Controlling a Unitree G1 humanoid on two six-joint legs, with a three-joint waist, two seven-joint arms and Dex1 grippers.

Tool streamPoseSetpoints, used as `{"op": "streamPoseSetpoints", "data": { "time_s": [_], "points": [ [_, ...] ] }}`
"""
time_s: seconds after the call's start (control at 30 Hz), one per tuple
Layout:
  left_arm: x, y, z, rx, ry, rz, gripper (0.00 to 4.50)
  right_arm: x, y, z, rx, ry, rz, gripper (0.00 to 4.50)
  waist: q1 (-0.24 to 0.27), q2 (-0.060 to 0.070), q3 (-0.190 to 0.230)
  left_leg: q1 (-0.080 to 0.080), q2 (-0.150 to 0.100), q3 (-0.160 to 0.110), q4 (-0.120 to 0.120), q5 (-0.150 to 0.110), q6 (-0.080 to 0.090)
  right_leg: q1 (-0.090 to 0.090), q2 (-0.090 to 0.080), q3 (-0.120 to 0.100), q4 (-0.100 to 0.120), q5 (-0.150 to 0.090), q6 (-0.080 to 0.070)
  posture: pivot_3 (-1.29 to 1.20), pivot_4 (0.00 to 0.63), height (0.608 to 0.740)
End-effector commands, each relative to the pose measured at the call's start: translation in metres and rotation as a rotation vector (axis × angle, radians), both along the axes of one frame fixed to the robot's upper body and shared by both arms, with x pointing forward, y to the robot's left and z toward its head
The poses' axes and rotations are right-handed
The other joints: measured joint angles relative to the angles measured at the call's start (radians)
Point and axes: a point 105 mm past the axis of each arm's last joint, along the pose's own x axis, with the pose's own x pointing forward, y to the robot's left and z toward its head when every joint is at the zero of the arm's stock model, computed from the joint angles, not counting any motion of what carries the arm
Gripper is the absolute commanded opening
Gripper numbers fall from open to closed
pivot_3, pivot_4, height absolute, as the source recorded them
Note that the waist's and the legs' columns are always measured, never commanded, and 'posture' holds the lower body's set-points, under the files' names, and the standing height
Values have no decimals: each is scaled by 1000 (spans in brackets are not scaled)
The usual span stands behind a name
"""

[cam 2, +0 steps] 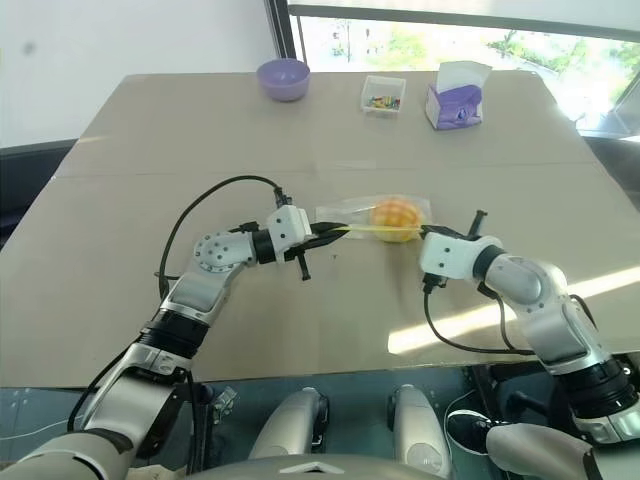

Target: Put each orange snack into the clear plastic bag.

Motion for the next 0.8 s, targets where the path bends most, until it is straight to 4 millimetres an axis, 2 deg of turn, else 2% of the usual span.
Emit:
{"op": "streamPoseSetpoints", "data": {
  "time_s": [0.03, 0.2, 0.37, 0.5, 0.63, 0.8],
  "points": [
    [8, 28, 18, -48, -45, 90, 0, 8, -50, 9, -36, -33, -175, 49, 0, 0, 0, 0, 0, 0, 0, 0, 0, 0, 0, 0, 0, 0, 0, 0, 150, 740],
    [9, 30, 18, -46, -45, 97, 0, 4, -60, 8, -42, -31, -198, 49, 0, 0, 0, 0, 0, 0, 0, 0, 0, 0, 0, 0, 0, 0, 0, 0, 150, 740],
    [9, 29, 21, -52, -53, 92, 0, 3, -56, 15, -23, -44, -180, 49, 0, 0, 0, 0, 0, 0, 0, 0, 0, 0, 0, 0, 0, 0, 0, 0, 150, 740],
    [12, 33, 39, -88, -70, 91, 0, -2, -47, 37, 29, -65, -122, 49, 0, 0, 0, 0, 0, 0, 0, 0, 0, 0, 0, 0, 0, 0, 0, 0, 150, 740],
    [6, 36, 61, -131, -63, 51, 0, -9, -42, 73, 65, -93, -53, 49, -1, 0, 0, 0, 0, 0, 0, 0, 0, 0, 0, 0, 0, 0, 0, 0, 150, 740],
    [-7, 39, 86, -171, -13, -18, 0, -20, -36, 97, 95, -71, 20, 49, -1, 0, 0, 0, 0, 0, 0, 0, 0, 0, 0, 0, 0, 0, 0, 0, 150, 740]
  ]
}}
